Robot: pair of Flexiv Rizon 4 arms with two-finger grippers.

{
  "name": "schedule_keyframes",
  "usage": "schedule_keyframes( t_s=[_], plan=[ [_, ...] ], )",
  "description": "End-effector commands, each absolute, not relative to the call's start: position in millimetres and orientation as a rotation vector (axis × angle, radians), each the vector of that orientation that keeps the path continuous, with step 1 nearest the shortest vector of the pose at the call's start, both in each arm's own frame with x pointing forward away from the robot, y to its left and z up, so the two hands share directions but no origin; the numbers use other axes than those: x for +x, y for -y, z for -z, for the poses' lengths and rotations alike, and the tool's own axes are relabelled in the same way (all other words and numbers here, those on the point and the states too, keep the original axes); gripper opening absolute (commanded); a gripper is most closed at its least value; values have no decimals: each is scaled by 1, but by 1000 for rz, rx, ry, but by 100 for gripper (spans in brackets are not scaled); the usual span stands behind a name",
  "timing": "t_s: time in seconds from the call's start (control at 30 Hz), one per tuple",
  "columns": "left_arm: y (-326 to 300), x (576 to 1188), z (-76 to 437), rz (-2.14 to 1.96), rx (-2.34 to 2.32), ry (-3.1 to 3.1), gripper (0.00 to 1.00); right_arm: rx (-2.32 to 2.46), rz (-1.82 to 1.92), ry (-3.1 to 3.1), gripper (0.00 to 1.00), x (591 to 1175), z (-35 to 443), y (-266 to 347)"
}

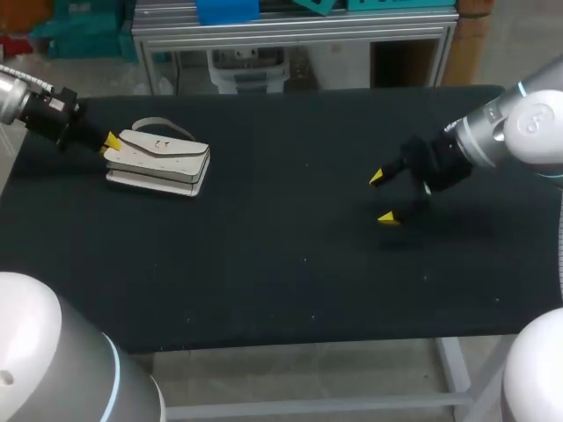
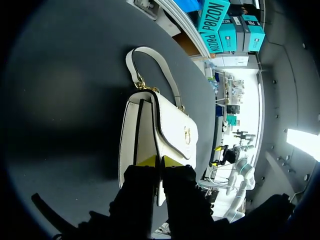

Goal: Pick up the bag, open it, inspect its contents, close it, and place it on the opposite side

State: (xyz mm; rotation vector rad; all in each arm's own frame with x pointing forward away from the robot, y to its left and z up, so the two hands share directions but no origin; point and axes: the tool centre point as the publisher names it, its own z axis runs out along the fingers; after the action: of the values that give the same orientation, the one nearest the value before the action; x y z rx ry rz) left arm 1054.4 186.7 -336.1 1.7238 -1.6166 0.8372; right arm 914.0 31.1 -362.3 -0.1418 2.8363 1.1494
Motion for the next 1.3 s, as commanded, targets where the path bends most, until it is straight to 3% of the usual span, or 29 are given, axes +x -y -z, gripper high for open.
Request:
schedule_keyframes(
  t_s=[0.03, 0.4, 0.8, 1.3],
  plan=[
    [-162, 1039, 335, -932, 1783, 1574, 0, -119, -1137, -2878, 100, 917, 364, -38],
    [-88, 1002, 346, -1136, 1911, 1434, 0, -5, -1164, -2887, 100, 913, 373, -42],
    [-53, 986, 336, -1406, 1948, 1283, 0, 27, -1184, -2869, 100, 909, 371, -37],
    [-18, 966, 334, -1460, 2035, 1252, 0, 36, -1212, -2883, 100, 911, 376, -40]
  ],
)
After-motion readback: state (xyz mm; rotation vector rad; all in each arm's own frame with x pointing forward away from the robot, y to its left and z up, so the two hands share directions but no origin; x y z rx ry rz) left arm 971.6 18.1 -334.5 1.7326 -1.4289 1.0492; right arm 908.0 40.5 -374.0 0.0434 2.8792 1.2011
